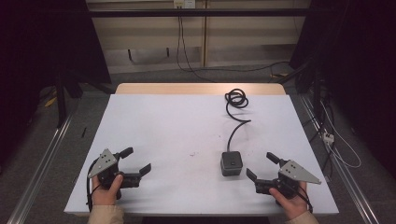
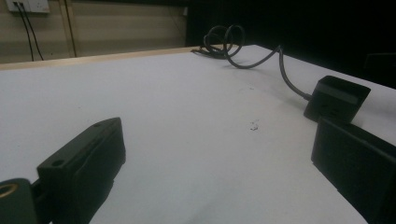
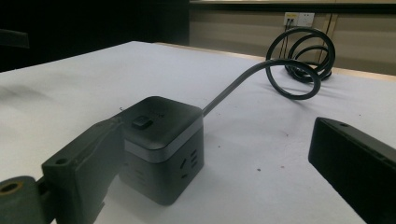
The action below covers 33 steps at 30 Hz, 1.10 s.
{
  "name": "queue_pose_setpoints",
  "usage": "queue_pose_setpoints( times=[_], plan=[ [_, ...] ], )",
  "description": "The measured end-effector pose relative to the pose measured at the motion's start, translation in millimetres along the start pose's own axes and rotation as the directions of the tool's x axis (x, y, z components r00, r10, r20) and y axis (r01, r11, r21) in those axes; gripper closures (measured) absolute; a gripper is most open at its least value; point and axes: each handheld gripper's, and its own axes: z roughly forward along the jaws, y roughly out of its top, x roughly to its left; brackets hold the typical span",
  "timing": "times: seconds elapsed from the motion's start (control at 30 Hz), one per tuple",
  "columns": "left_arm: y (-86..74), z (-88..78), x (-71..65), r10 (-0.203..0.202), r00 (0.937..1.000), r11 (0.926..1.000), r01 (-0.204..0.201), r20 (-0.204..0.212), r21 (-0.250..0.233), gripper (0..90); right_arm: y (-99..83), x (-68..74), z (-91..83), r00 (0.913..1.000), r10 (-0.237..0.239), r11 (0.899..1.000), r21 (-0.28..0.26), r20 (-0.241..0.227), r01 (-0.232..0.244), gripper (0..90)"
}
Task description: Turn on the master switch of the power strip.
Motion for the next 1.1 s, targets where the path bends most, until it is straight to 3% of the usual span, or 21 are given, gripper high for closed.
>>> queue_pose_setpoints(
  times=[0.4,1.1],
  plan=[
    [0.5,1.1,-1.0,0.002,1.0000,1.0000,-0.002,0.003,0.001,2.7,3.1,0.9,2.7,0.9999,-0.004,1.000,0.004,-0.014,0.004,7.2],
    [0.6,-0.4,-0.4,-0.001,1.0000,0.9999,0.002,0.004,-0.013,2.8,14.3,-3.1,9.2,0.9983,0.035,0.999,0.029,-0.047,-0.033,27.1]
  ],
)
